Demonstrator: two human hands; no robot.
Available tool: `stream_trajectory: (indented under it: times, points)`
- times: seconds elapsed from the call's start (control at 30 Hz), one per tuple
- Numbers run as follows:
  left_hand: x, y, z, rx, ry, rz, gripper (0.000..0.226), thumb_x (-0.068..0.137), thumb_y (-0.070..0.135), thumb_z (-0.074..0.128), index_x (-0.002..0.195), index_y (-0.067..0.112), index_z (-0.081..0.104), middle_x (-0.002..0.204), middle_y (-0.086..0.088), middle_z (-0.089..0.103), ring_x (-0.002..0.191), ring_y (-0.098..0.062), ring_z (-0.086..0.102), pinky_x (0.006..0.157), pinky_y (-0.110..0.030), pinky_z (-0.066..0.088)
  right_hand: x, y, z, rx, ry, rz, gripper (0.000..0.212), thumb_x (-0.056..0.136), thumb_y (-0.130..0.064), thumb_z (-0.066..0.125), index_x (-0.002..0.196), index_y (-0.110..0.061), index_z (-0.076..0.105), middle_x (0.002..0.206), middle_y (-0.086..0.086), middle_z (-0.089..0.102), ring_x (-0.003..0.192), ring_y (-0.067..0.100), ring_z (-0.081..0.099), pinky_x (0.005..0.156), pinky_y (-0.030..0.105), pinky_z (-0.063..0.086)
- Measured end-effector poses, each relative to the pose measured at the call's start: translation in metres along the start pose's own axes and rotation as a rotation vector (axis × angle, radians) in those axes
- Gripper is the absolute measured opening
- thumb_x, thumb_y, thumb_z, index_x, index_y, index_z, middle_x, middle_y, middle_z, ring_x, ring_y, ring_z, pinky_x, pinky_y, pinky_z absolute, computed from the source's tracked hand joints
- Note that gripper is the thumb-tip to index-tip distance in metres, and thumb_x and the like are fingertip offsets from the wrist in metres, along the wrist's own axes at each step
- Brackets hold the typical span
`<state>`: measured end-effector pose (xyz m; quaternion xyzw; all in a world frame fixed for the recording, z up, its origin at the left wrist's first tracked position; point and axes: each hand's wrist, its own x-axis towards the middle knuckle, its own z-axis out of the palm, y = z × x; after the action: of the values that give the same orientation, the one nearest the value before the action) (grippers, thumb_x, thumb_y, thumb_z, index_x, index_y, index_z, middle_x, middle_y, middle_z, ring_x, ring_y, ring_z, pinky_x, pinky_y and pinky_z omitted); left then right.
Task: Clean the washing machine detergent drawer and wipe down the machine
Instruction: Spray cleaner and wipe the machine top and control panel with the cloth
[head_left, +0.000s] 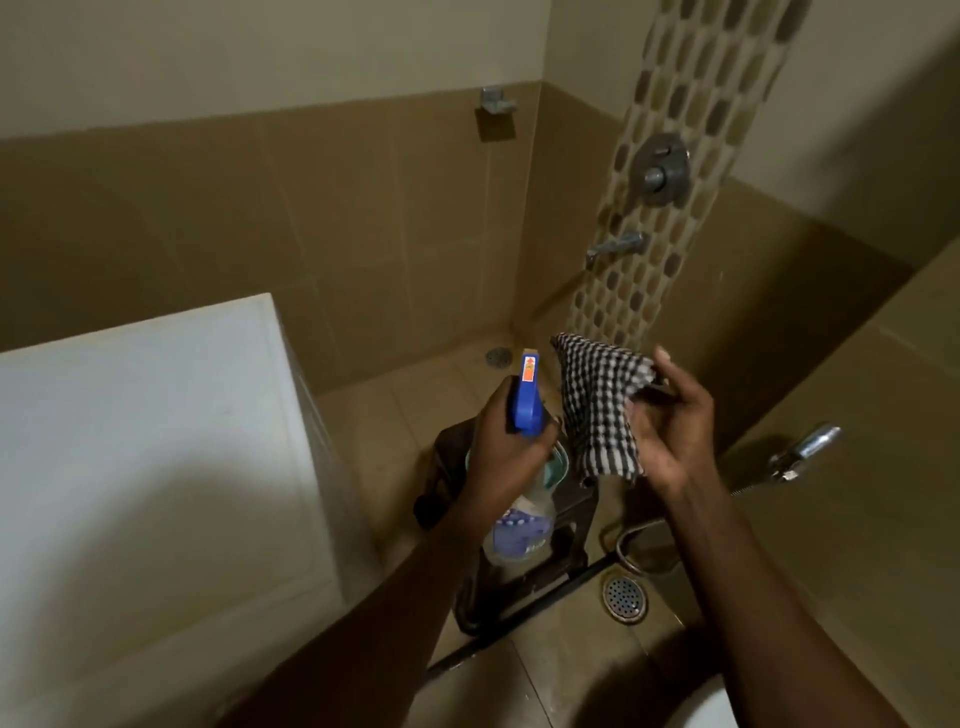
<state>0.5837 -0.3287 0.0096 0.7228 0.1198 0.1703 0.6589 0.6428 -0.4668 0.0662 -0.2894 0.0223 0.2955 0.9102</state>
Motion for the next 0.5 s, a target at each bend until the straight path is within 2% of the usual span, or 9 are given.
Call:
stream_trajectory:
  times: [0.03,0.1,0.2,0.27,0.33,0.4,0.5]
  points:
    - [-0.007,0.005,-0.004,-0.005,0.012,-0.018,0.018,0.082,0.008,0.067,0.093,0.019,0.058,0.085,-0.012,0.06,0.071,-0.025,0.058,0.066,-0.04,0.057,-0.007,0.003,0.011,-0.016,-0.013,0.005,0.022,0.083,-0.021,0.053,0.088,-0.006,0.068,0.09,0.011,0.069,0.085,0.021,0.067,0.083,0.036,0.056]
    - [-0.025,0.016,-0.013,-0.041,0.041,-0.055,0.023,0.085,0.006,0.068,0.095,0.025,0.061,0.09,-0.006,0.067,0.077,-0.018,0.062,0.069,-0.028,0.057,-0.02,0.017,0.034,-0.005,-0.055,0.05,0.03,0.088,-0.016,0.046,0.067,-0.008,0.066,0.067,0.005,0.066,0.065,0.016,0.067,0.071,0.031,0.059]
    - [-0.055,0.035,-0.032,-0.067,0.127,-0.065,0.023,0.087,0.018,0.07,0.1,0.035,0.063,0.095,0.006,0.072,0.086,-0.009,0.067,0.08,-0.026,0.056,-0.04,0.048,0.062,-0.013,-0.088,0.066,0.049,0.097,-0.018,0.04,0.059,-0.01,0.069,0.057,0.001,0.064,0.059,0.011,0.066,0.073,0.027,0.058]
    - [-0.076,0.049,-0.045,-0.081,0.211,-0.082,0.019,0.089,0.017,0.068,0.092,0.035,0.063,0.087,0.009,0.07,0.08,-0.007,0.065,0.077,-0.026,0.055,-0.052,0.067,0.072,0.026,-0.132,0.047,0.043,0.098,-0.02,0.044,0.067,-0.009,0.072,0.066,0.002,0.066,0.065,0.012,0.067,0.073,0.028,0.057]
    - [-0.098,0.06,-0.058,-0.087,0.278,-0.074,0.023,0.087,0.011,0.068,0.087,0.034,0.064,0.083,0.008,0.07,0.078,-0.009,0.063,0.076,-0.028,0.052,-0.065,0.087,0.079,-0.04,-0.137,0.033,0.023,0.095,-0.027,0.053,0.093,-0.01,0.069,0.087,0.004,0.068,0.083,0.016,0.067,0.081,0.032,0.055]
    - [-0.122,0.071,-0.071,-0.035,0.301,-0.036,0.029,0.085,0.006,0.066,0.093,0.034,0.064,0.086,0.007,0.07,0.08,-0.011,0.063,0.076,-0.027,0.053,-0.074,0.11,0.085,-0.216,-0.146,0.042,0.035,0.092,-0.036,0.059,0.113,-0.009,0.062,0.1,0.006,0.067,0.095,0.02,0.065,0.088,0.038,0.053]
    - [-0.156,0.082,-0.093,0.014,0.345,-0.049,0.033,0.083,0.001,0.063,0.1,0.029,0.062,0.084,0.004,0.067,0.075,-0.012,0.061,0.072,-0.025,0.051,-0.088,0.144,0.099,-0.345,-0.194,0.006,0.055,0.086,-0.043,0.066,0.124,-0.005,0.056,0.109,0.011,0.063,0.104,0.024,0.061,0.097,0.042,0.048]
